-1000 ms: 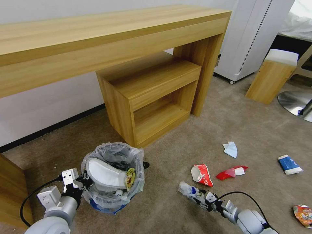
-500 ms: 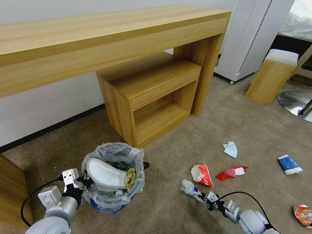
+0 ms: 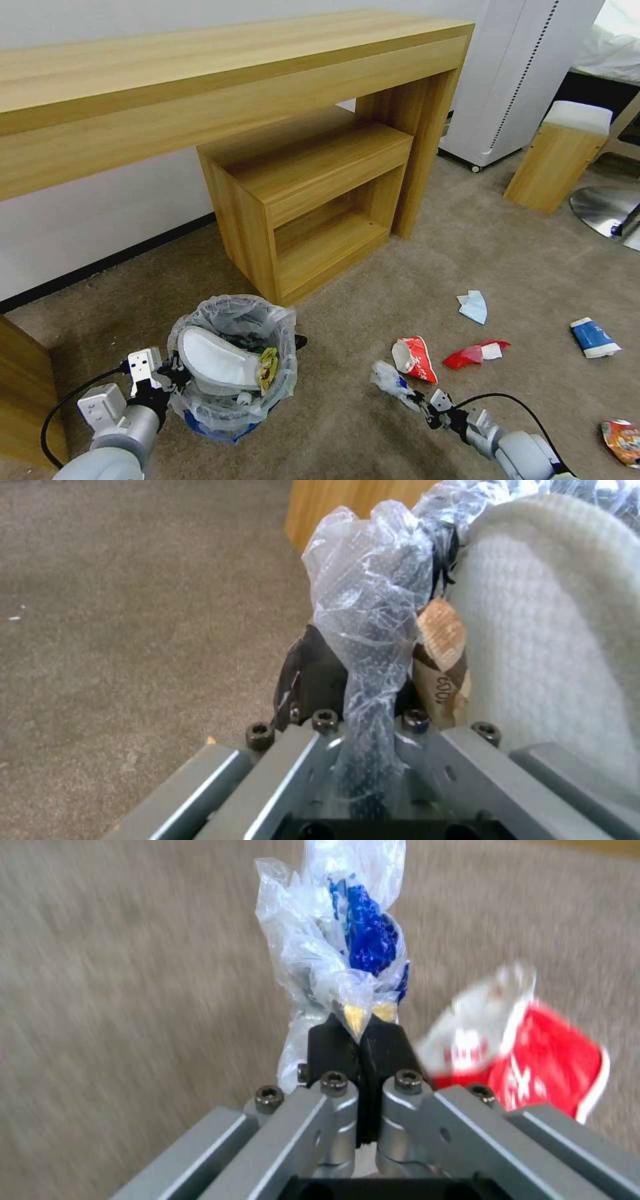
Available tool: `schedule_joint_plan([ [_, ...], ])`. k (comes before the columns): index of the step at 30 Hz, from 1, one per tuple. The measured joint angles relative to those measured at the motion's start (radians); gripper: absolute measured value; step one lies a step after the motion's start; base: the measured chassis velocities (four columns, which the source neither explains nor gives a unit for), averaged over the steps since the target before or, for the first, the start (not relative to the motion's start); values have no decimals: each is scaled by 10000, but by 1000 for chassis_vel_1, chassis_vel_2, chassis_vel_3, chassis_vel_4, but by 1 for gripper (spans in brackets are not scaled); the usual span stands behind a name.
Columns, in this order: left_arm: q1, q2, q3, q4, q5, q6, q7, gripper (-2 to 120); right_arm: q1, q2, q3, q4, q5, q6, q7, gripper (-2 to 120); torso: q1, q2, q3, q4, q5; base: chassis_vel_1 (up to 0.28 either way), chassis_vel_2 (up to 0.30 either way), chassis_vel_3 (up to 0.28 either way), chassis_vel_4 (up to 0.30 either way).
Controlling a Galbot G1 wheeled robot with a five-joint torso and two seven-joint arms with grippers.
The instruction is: Pick up the trash bin and place the garbage on the floor into it.
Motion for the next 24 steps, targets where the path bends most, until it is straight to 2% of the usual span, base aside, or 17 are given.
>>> schedule_joint_plan([
  [5,-42,-6,58,45,122,-76,79,1,-338,-52,109,921,1011,36,145,0,0,0,0,-1,0,0,0,0,0],
  [9,-60,-17,126,46,170,-113,149,1,-550,-34,115,2193,2329,-80,545,0,0,1,0,0,-1,0,0,0,0],
  [18,-47,13,192,45,216,-161,262,1,-734,120,13,3396,3324,-116,619,0,0,0,0,0,-2,0,0,0,0],
  [24,-83,89,255,71,227,-169,323,1,-816,269,-184,4038,4079,73,275,0,0,0,0,-1,-1,0,0,0,0],
])
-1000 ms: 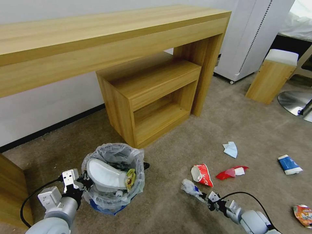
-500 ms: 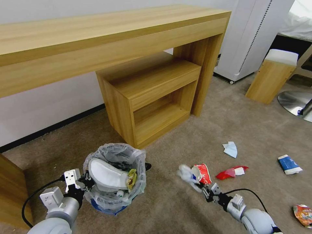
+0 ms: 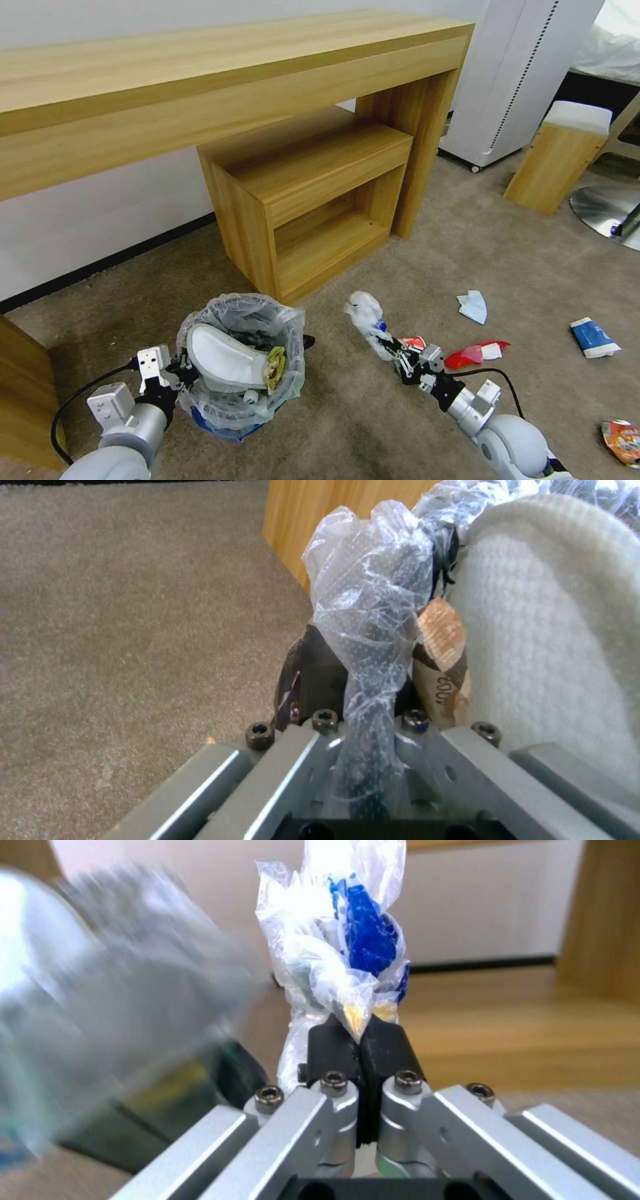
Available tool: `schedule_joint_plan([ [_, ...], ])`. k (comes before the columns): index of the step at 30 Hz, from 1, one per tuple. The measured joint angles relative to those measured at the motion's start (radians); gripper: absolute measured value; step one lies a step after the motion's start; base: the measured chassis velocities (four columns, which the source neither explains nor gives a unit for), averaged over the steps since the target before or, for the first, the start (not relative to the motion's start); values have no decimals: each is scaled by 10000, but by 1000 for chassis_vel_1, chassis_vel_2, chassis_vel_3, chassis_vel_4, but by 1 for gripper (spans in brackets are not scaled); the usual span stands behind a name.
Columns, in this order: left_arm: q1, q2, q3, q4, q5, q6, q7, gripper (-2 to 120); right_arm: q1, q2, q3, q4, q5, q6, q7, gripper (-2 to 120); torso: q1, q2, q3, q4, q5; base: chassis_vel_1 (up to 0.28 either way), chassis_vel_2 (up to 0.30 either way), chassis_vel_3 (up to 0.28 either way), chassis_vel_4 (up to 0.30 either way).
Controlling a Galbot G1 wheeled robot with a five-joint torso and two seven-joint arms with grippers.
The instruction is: Pick up the trash bin and place the garbage on the floor into it.
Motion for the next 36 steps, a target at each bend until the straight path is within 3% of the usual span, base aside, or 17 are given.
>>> schedule_joint_plan([
  [12,-29,33,80,78,57,-1,135,1,295,-44,-776,1050,1577,148,-868,0,0,0,0,0,0,0,0,0,0],
  [36,-39,-225,404,354,489,-30,342,1,1404,-101,-3116,1974,2249,-224,-946,0,-1,0,0,0,0,0,0,0,0],
])
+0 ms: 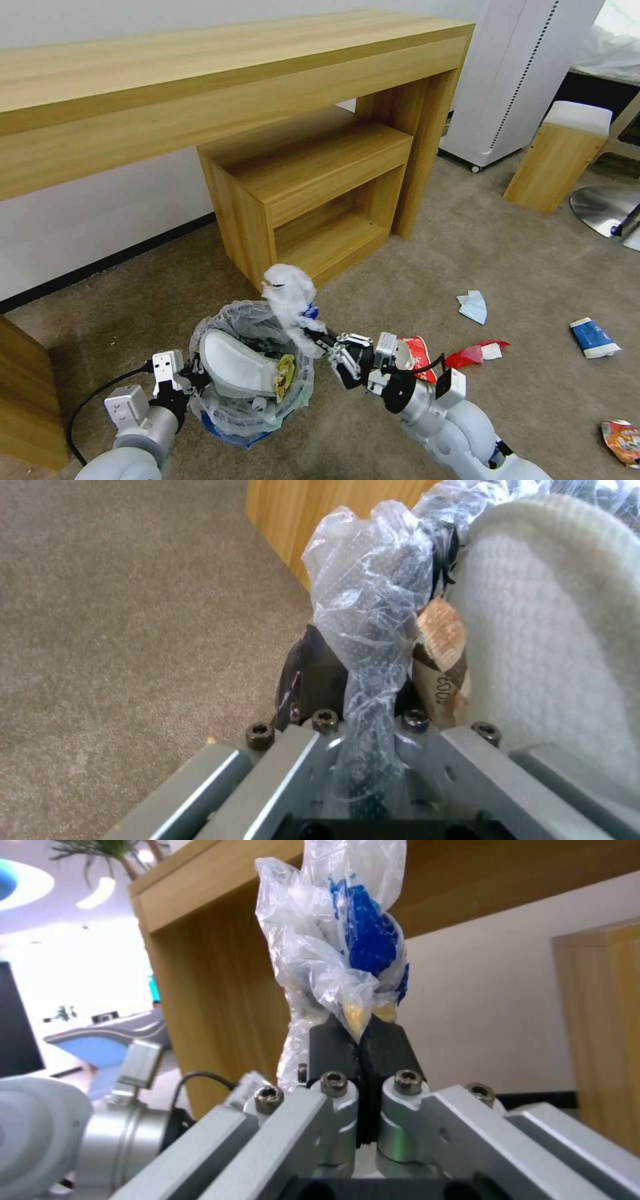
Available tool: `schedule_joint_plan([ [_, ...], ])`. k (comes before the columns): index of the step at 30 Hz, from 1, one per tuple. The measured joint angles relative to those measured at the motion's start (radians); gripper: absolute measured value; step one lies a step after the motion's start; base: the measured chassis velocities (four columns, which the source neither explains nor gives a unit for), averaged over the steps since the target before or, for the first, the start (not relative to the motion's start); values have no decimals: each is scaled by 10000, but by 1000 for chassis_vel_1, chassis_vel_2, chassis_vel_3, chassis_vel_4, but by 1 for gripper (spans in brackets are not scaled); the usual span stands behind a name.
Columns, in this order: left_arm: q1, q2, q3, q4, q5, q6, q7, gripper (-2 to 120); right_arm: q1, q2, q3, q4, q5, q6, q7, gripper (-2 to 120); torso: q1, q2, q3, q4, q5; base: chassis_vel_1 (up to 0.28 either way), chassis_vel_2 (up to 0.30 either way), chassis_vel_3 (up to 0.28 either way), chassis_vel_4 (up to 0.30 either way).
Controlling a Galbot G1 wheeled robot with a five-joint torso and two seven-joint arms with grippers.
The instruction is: Pick up the trash bin and place the garbage on the floor into it.
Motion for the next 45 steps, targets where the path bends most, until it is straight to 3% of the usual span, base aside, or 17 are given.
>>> schedule_joint_plan([
  [15,-12,-171,11,26,79,-6,42,1,746,317,-1188,-513,14,-10,4,0,0,0,0,0,1,0,0,0,0],
  [29,28,-192,28,-38,130,-29,145,1,1642,96,-1676,-759,409,14,20,0,0,0,1,0,1,0,0,0,0],
  [45,22,-217,95,-120,115,-60,208,1,1842,773,-2133,-1577,-131,304,0,0,1,0,0,0,0,0,0,0,0],
])
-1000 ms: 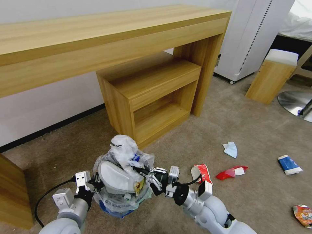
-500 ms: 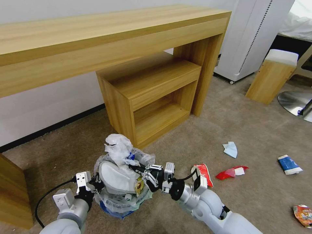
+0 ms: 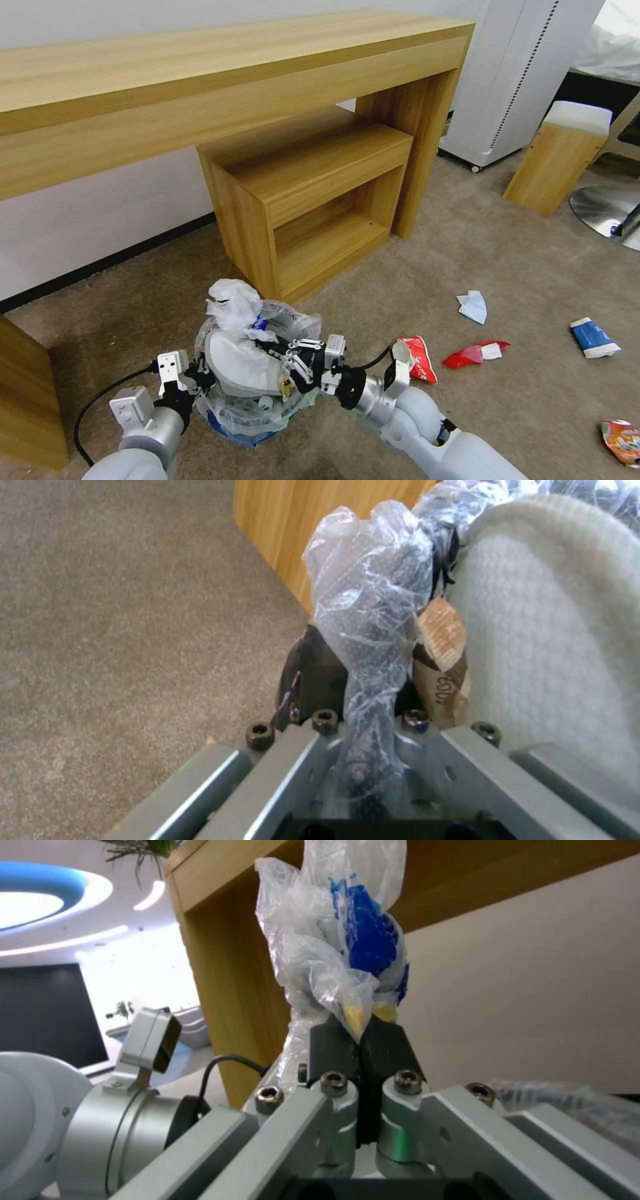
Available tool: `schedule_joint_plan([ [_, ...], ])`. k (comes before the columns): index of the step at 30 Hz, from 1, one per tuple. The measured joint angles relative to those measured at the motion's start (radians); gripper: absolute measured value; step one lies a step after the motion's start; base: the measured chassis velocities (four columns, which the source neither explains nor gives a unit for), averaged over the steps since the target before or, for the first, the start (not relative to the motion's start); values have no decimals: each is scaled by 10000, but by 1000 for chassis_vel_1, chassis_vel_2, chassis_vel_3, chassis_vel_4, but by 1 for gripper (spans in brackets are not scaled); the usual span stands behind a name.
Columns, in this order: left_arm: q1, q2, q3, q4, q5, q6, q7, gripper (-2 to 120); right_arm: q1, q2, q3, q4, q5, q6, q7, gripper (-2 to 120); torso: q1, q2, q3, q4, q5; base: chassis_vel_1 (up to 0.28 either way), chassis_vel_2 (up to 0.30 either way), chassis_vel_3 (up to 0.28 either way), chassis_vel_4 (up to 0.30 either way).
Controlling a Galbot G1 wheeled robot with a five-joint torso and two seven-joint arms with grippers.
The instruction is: Pick up the trash bin and place the garbage on the floor into it.
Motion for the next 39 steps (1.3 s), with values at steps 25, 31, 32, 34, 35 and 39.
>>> schedule_joint_plan([
  [25,-29,145,-76,-193,-250,-3,-23,1,-157,89,87,-563,-564,248,16,70,0,0,0,0,0,0,0,0,0],
  [31,-8,160,-94,-211,-264,-3,-28,1,-213,-27,218,-565,-601,304,11,92,0,0,0,0,1,0,0,0,0],
  [32,0,161,-103,-214,-265,-3,-28,1,-224,-44,241,-565,-603,312,12,96,0,0,0,0,1,0,0,0,0],
  [34,26,164,-110,-229,-265,-7,-28,1,-247,-77,304,-554,-610,335,11,100,0,0,0,0,1,0,0,0,0],
  [35,26,164,-110,-229,-265,-7,-28,1,-247,-77,304,-554,-610,335,11,100,0,0,0,0,1,0,0,0,0],
  [39,57,162,-113,-231,-261,-16,-19,1,-290,-120,420,-454,-590,349,79,100,0,0,0,0,1,0,0,0,0],
])
